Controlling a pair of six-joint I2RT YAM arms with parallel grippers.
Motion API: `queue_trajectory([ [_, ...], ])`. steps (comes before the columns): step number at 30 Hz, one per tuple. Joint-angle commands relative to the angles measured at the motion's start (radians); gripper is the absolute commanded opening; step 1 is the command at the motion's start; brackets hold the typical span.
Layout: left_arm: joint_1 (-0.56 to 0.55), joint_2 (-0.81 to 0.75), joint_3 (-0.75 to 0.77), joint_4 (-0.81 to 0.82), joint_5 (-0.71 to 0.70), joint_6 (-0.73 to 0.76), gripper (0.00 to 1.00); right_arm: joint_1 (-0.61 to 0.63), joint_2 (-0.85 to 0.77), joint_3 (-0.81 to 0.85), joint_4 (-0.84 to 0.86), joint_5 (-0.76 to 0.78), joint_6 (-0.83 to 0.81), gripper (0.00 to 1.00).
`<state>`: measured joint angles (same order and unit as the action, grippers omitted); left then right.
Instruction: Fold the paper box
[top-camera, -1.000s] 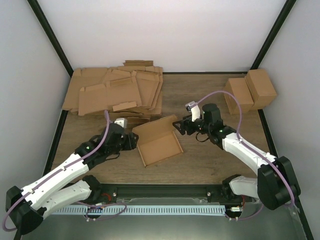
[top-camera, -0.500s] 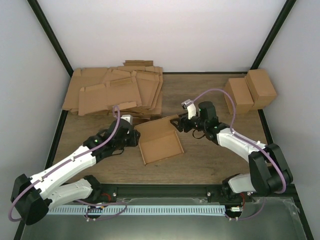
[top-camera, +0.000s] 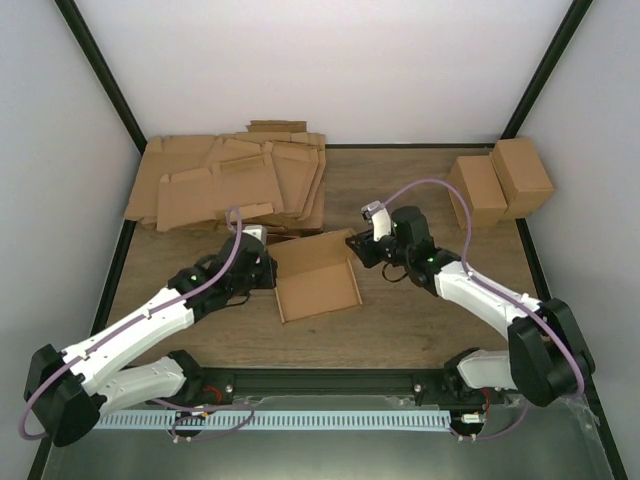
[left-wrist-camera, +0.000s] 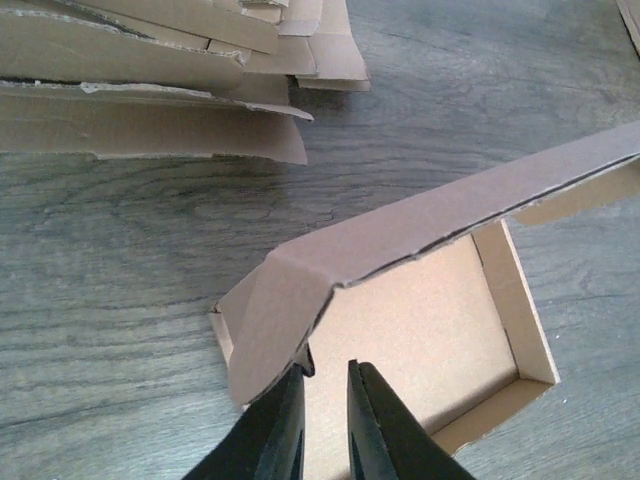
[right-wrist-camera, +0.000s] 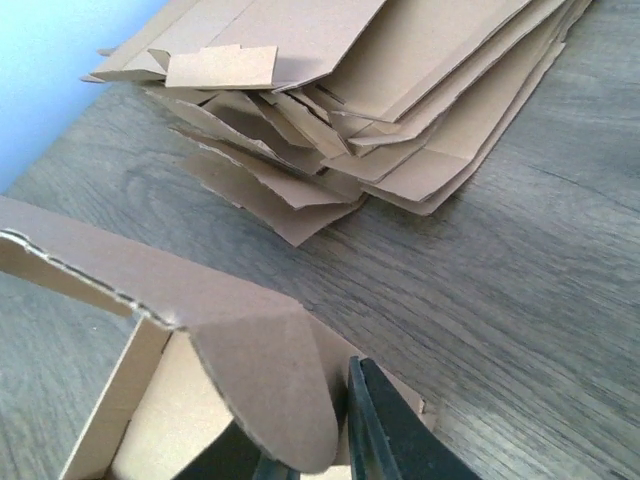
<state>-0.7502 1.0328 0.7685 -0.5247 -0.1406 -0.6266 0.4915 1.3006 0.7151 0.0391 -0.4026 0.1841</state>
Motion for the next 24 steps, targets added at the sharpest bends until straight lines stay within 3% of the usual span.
queue_trajectory([
  [1, 0.0, 0.011, 0.015, 0.062, 0.045, -0.015, 0.12, 0.065, -0.035, 0.019, -0.069, 0.131, 0.067, 0.13],
  [6, -0.006, 0.014, -0.047, 0.149, 0.077, -0.065, 0.04, 0.098, -0.061, -0.036, -0.056, 0.235, 0.165, 0.07],
  [15, -0.048, -0.054, -0.144, 0.227, 0.052, -0.159, 0.04, 0.189, -0.177, -0.141, -0.012, 0.402, 0.283, 0.03],
  [24, -0.082, -0.019, -0.181, 0.221, 0.062, -0.167, 0.04, 0.274, -0.202, -0.224, -0.001, 0.484, 0.385, 0.02],
])
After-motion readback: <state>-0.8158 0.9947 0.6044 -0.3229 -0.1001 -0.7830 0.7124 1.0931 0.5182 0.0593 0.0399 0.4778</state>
